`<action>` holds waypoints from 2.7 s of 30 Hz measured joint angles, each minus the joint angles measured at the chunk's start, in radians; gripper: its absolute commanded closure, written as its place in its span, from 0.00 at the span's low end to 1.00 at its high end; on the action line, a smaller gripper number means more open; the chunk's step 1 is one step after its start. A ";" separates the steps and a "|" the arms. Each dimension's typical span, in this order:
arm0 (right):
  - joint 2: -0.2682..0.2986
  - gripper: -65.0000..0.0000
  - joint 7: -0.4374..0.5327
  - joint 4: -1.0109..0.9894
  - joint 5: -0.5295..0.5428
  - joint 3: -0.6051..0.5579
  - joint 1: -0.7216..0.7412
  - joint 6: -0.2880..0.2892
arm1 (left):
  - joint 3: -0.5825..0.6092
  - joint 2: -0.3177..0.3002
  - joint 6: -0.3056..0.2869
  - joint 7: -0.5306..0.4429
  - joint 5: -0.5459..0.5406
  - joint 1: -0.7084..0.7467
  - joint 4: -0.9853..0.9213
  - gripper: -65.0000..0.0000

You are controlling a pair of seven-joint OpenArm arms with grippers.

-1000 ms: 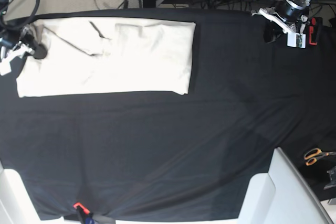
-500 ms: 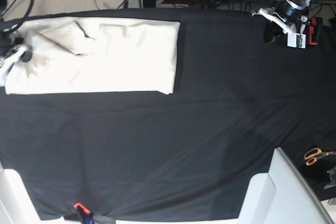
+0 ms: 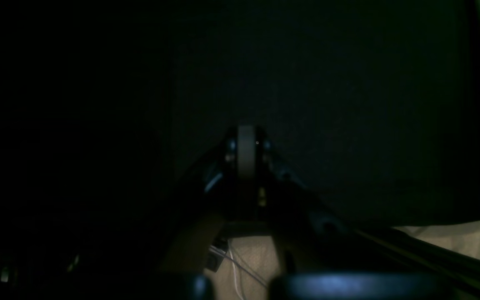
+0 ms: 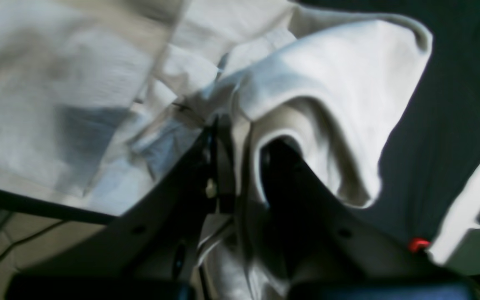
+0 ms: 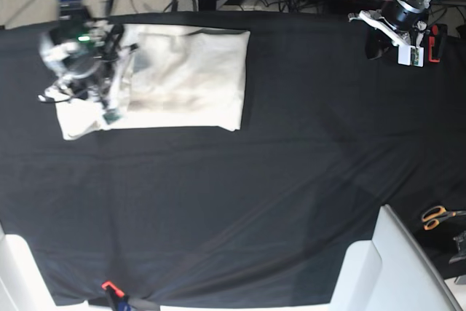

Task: Fold the T-shirt properly
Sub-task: 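Grasp the folded shirt's end with the right gripper and fold it over, then press and smooth the folded bundle with the right gripper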

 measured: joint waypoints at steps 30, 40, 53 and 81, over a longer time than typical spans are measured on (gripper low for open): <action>-0.058 1.00 -0.053 -0.079 -0.145 -0.451 0.004 -0.286 | 0.000 0.000 0.000 0.000 0.000 0.000 0.000 1.00; -0.047 1.00 -0.058 -0.079 -0.127 -0.545 0.023 -0.373 | 0.000 0.000 0.001 0.000 0.000 -0.001 0.000 1.00; -0.058 1.00 -0.063 -0.122 -0.046 -0.573 0.050 -0.412 | 0.000 0.000 0.000 0.000 0.000 0.000 0.000 1.00; 0.018 0.78 -0.092 0.128 0.304 -0.619 0.084 -0.404 | 0.000 0.000 0.000 0.001 0.000 -0.014 -0.005 1.00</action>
